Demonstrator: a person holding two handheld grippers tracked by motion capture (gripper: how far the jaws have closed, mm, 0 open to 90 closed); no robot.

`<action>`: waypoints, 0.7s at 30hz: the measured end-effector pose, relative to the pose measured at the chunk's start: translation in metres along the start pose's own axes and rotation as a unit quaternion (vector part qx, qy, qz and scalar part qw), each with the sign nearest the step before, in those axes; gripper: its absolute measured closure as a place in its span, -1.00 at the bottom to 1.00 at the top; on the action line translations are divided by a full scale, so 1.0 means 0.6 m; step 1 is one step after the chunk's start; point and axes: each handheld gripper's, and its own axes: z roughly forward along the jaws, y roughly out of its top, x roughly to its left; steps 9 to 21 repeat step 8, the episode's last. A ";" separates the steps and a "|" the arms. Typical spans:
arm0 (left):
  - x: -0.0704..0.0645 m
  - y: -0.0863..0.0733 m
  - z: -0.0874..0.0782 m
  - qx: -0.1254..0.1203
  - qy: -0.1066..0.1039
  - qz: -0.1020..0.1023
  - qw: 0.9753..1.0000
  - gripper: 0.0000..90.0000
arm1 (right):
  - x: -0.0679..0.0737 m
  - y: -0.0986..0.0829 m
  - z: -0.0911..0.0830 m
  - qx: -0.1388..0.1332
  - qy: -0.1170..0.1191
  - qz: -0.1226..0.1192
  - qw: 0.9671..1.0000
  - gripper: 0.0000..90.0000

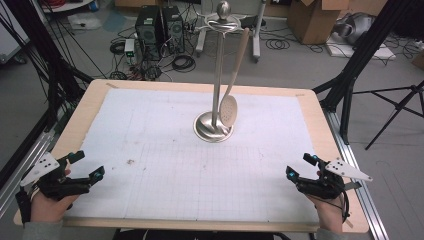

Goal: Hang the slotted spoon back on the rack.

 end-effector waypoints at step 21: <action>0.001 -0.001 -0.002 0.001 0.007 -0.002 1.000 -0.96 | -0.002 -0.005 0.002 -0.022 -0.007 0.019 1.000 -0.72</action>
